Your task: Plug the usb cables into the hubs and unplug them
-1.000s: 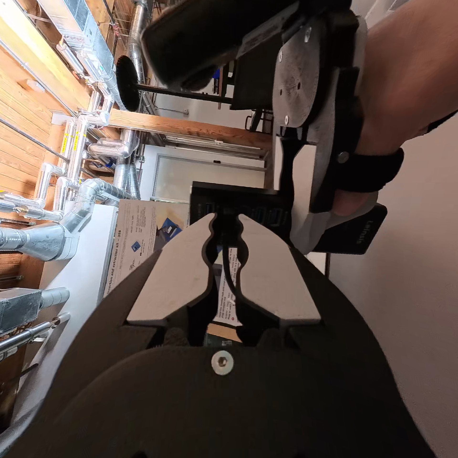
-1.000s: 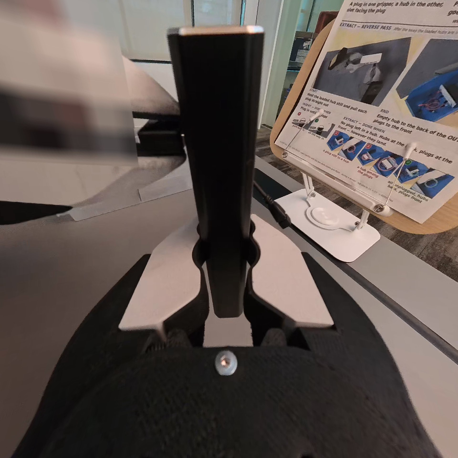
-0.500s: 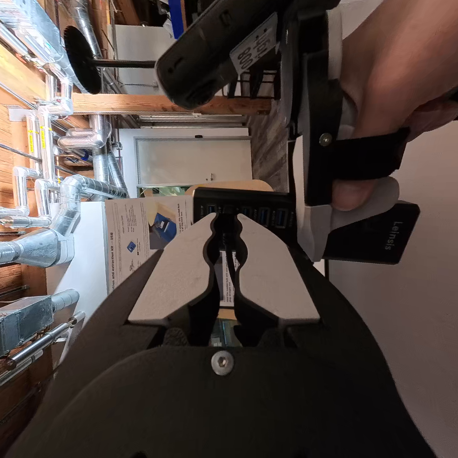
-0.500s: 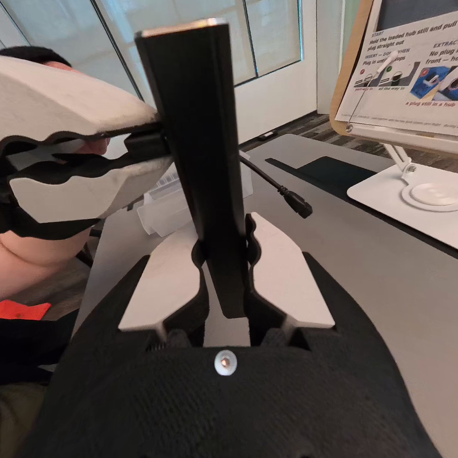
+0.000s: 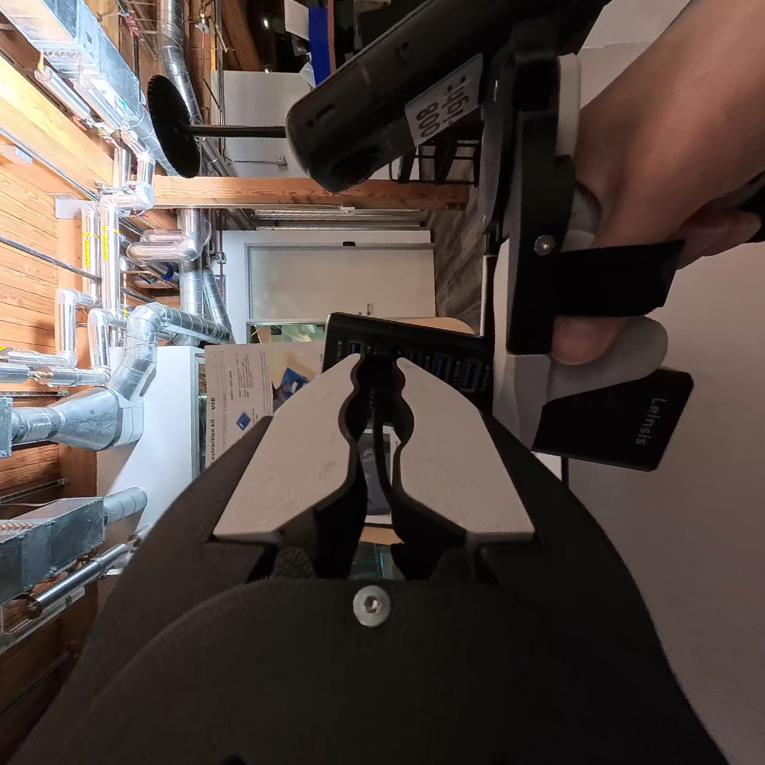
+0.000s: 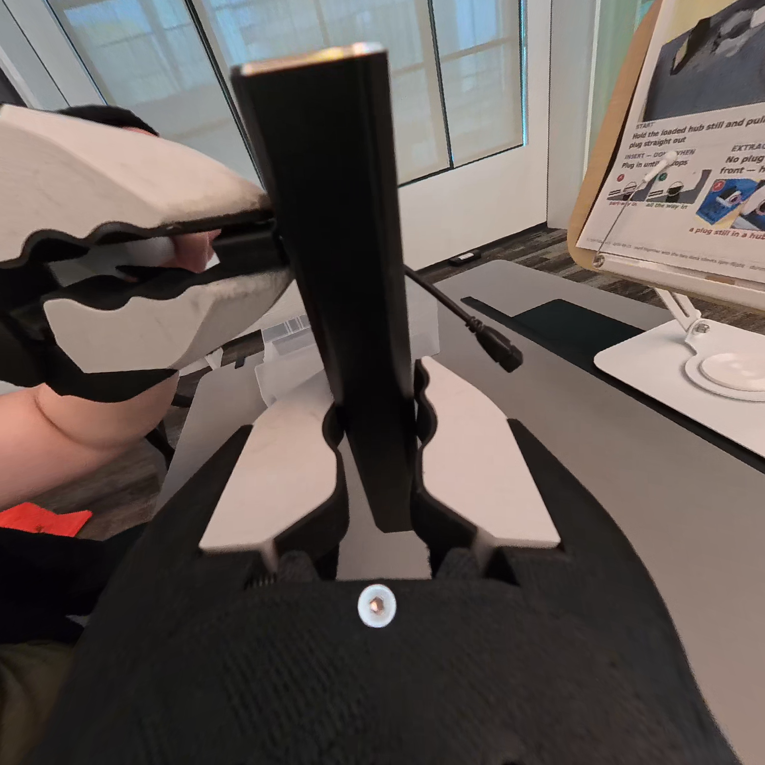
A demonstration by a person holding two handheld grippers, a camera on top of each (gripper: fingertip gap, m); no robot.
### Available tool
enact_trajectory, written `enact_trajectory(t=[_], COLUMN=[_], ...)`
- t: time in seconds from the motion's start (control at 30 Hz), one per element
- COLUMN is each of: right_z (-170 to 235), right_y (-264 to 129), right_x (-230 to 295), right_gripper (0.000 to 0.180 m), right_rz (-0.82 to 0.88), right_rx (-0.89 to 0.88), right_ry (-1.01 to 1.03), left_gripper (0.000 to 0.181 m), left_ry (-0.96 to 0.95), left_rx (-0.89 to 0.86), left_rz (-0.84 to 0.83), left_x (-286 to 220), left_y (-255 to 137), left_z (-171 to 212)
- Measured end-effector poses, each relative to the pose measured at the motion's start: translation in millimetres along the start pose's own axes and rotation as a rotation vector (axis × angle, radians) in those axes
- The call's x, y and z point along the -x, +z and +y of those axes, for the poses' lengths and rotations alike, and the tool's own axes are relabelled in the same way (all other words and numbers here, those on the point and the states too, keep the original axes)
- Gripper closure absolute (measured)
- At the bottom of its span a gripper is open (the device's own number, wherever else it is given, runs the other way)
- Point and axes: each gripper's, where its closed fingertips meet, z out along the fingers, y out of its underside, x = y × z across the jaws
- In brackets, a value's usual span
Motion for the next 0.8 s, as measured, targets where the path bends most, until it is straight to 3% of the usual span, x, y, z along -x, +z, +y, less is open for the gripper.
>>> enact_trajectory(t=[0.43,0.53,0.7,0.8], right_z=[-6,-6,-6,-8], right_y=[-7,-7,-6,-6], right_x=[-8,-12,-5,0], right_gripper=[0.147,0.136,0.147,0.143], right_rz=[0.103,0.136,0.051,-0.017], right_rx=[0.004,0.007,-0.002,-0.017], right_ry=[-0.085,-0.099,-0.05,-0.049], left_gripper=[0.174,0.174,0.174,0.174], left_ry=[-0.002,-0.01,-0.049,-0.06], left_rx=[-0.002,0.01,0.002,0.001], left_rz=[-0.023,-0.024,-0.029,-0.024], left_x=[6,6,8,9], left_y=[0,1,-1,-2], left_z=[-1,1,5,6])
